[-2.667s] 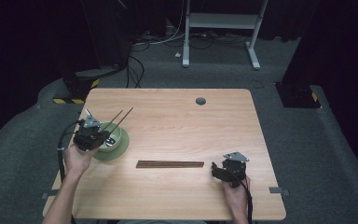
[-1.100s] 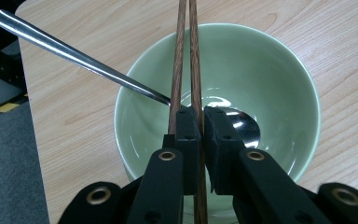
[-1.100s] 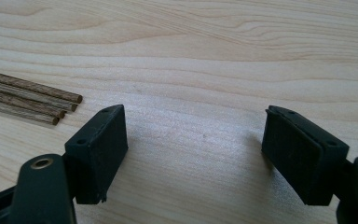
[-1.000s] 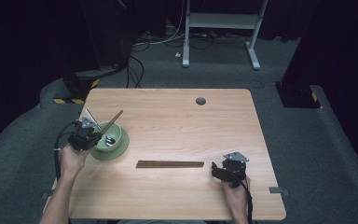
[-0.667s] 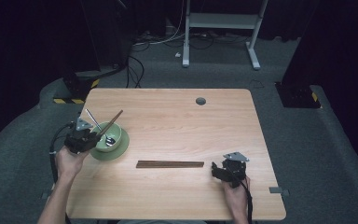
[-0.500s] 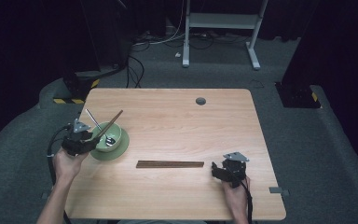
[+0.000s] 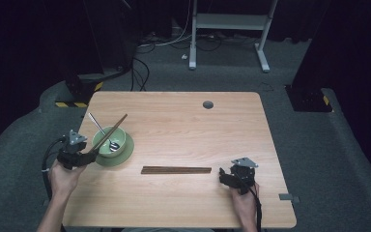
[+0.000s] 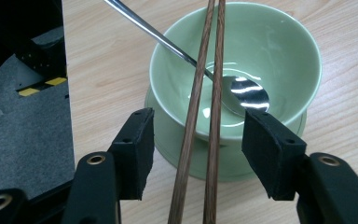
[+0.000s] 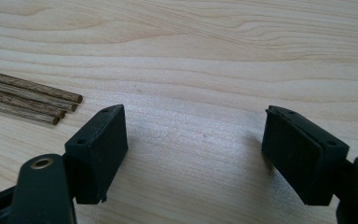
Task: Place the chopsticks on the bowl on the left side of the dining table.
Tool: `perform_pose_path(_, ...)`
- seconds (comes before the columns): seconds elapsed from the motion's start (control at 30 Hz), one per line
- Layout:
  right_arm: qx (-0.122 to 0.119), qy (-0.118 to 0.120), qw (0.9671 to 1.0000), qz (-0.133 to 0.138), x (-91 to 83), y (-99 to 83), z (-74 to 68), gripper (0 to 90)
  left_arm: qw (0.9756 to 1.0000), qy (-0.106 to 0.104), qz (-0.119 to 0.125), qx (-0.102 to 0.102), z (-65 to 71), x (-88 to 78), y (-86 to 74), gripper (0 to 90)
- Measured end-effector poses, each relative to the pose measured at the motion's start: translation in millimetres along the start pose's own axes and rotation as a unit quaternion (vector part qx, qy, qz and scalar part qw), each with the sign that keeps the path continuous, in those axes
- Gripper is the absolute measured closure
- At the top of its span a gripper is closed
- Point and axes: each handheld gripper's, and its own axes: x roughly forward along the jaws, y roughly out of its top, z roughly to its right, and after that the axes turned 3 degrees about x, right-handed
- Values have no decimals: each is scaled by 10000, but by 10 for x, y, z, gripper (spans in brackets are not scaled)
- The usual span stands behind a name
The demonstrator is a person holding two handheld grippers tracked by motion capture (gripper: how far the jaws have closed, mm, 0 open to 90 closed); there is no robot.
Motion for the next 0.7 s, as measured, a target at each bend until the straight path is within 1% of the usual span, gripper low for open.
perform_pose_path(0.17,-22,-1,10000,4,1,1,3,216,9999,33,-117,55,21,33,-35,432)
perform_pose_path(0.37,-22,-1,10000,4,0,1,3,216,9998,51,-197,-13,-4,75,-57,433)
perform_pose_path(0.7,-21,-1,10000,4,0,0,2,216,9996,105,-261,-89,-73,84,-65,436)
